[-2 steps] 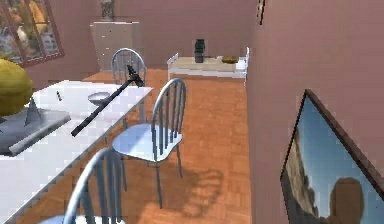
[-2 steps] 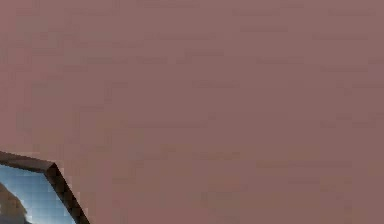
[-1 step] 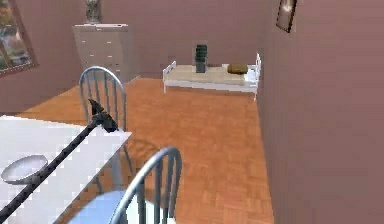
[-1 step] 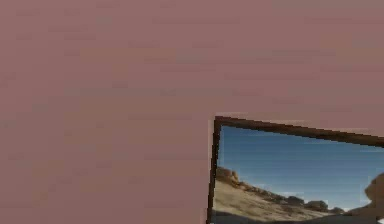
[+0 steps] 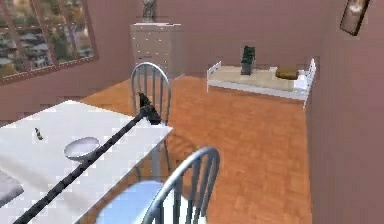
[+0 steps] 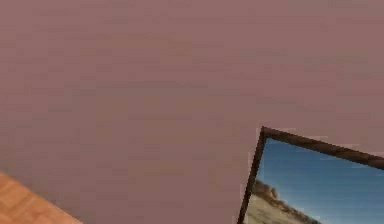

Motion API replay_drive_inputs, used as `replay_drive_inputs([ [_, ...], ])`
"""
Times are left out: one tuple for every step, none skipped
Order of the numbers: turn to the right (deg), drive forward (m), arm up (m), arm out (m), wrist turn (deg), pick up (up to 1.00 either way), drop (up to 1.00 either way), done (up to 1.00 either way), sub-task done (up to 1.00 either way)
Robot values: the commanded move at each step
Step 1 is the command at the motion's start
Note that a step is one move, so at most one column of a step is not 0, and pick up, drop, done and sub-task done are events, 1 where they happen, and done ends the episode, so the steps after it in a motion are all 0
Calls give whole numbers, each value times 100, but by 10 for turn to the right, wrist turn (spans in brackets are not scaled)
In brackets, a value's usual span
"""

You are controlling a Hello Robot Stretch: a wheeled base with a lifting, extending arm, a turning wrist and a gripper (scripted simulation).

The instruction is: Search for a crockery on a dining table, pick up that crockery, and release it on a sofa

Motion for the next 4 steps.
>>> replay_drive_inputs([
  [0,10,0,0,0,0,0,0,0],
  [-450,0,0,0,0,0,0,0,0],
  [-450,0,0,0,0,0,0,0,0],
  [-330,0,0,0,0,0,0,0,0],
])
